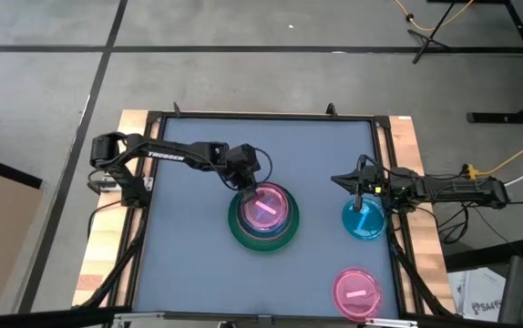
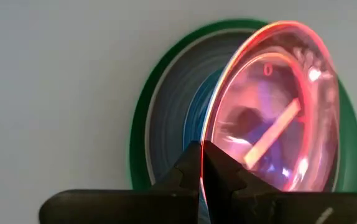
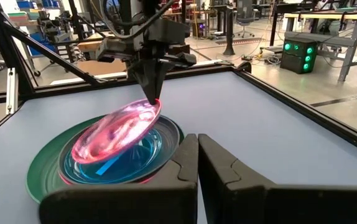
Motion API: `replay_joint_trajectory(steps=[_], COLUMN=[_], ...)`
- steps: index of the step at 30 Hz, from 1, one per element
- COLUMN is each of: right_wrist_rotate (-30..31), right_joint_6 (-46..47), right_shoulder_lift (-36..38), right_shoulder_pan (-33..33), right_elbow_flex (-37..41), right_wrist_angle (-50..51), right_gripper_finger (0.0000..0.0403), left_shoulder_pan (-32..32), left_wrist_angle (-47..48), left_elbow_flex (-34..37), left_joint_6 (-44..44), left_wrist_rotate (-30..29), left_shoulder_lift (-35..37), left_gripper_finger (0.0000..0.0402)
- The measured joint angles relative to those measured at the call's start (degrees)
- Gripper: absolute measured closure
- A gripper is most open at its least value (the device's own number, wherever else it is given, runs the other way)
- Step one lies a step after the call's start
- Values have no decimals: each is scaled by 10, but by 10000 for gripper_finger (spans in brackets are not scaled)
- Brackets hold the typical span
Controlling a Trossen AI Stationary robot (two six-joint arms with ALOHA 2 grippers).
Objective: Stack plastic plates
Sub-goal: Stack the top light pink plate on top of the blue plate
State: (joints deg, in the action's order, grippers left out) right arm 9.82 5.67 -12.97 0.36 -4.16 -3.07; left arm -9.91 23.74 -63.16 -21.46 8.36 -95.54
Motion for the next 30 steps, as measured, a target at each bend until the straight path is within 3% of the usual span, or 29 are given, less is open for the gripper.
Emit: replay_joint_trajectory(steps=[19, 30], right_wrist_rotate=[11, 6], right_joint_6=[0, 4], right_shoulder_lift=[0, 0], right_shoulder_pan=[0, 0], right_elbow_flex=[0, 0], right_wrist_angle=[-2, -2], right_gripper_finger=[403, 402], left_shoulder_pan=[14, 13], left_wrist_angle=[-31, -19], left_elbow_flex=[0, 0], left_joint_6=[-6, -19], left_wrist_rotate=[6, 17], left_shoulder_lift=[-35, -35], left_gripper_finger=[401, 314])
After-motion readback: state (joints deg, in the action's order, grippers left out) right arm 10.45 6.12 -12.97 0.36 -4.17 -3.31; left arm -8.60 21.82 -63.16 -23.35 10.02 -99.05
